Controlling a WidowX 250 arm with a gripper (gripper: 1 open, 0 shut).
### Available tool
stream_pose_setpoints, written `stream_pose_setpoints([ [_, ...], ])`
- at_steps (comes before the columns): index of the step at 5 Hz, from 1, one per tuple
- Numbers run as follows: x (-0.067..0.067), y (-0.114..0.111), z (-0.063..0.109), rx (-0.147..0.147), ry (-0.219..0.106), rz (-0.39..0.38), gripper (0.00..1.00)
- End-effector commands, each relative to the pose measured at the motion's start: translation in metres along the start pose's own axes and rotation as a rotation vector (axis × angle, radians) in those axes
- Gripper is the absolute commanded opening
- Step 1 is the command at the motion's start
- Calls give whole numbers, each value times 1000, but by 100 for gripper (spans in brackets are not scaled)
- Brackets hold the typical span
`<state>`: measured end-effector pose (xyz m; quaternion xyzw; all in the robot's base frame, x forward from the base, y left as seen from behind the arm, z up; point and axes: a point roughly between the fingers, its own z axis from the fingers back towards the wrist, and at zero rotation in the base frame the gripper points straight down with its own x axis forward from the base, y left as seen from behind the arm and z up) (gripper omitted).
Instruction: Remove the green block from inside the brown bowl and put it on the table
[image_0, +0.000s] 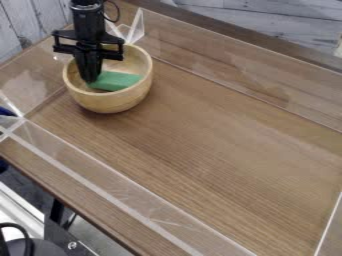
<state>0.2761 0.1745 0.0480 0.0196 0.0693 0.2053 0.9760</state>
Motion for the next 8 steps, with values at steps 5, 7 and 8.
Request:
stream_pose_setpoints([
  [5, -61, -64, 88, -105, -165, -209, 0],
  [7, -99, -82, 48, -40, -150, -324, 100],
  [8, -106, -96, 28, -4, -133, -380, 0],
])
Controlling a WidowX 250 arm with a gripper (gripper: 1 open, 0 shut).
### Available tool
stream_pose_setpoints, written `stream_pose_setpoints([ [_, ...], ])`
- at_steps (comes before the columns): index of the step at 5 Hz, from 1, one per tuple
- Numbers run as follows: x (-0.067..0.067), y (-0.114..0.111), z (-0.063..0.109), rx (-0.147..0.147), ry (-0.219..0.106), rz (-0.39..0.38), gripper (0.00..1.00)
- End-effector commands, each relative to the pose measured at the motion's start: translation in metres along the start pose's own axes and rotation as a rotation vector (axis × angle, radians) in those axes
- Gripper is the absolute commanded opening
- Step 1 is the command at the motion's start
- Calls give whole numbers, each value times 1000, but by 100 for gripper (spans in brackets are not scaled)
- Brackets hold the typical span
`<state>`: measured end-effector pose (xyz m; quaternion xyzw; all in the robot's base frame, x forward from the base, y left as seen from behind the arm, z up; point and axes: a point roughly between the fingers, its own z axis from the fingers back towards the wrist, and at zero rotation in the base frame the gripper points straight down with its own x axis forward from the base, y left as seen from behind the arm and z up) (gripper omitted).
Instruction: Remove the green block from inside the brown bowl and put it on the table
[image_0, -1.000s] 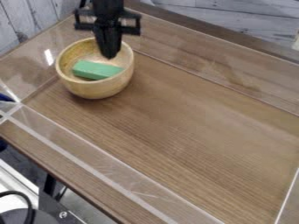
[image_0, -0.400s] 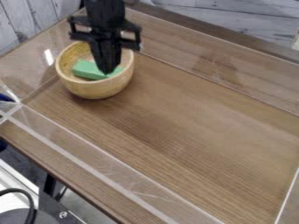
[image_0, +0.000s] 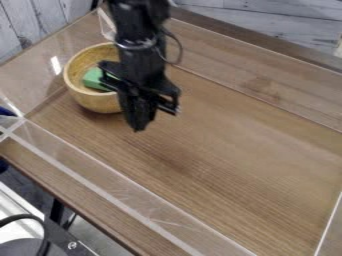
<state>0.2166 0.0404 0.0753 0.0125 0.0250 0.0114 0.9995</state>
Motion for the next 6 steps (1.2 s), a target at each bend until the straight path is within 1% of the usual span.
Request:
stream_pose_setpoints([
  [1, 13, -13, -9, 25, -8, -53, 0],
  [2, 18, -20, -23, 24, -3, -83, 0],
  [3, 24, -18, -38, 27, -3, -74, 0],
  [4, 27, -14, -37, 1, 12, -73, 100],
  [5, 29, -12, -32, -29, 23, -71, 100],
  [6, 30, -16, -36, -47, 12, -89, 0],
])
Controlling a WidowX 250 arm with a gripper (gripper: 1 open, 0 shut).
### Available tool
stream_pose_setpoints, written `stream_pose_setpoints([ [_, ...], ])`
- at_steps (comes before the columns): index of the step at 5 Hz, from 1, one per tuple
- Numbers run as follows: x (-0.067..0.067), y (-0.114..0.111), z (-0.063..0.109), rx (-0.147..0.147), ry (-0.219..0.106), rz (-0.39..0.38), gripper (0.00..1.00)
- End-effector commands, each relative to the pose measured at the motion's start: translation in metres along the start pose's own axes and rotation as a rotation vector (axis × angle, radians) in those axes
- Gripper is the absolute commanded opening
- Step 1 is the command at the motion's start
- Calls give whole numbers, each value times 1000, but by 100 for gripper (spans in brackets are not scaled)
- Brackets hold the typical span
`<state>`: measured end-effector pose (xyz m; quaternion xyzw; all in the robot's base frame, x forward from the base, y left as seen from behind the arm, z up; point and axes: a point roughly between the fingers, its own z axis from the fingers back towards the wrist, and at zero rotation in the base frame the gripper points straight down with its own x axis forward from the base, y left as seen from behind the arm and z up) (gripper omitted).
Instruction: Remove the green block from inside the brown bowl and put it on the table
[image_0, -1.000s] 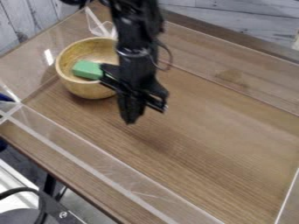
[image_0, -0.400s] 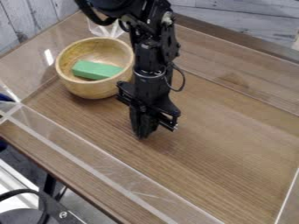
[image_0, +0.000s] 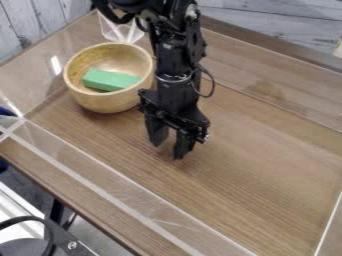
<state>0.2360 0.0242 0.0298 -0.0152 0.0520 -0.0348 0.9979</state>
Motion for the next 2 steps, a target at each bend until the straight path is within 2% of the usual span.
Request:
stream_pose_setpoints([
  [1, 7, -1, 6, -12, -49, -16, 0],
  [2, 6, 1, 14, -22, -31, -1, 100],
])
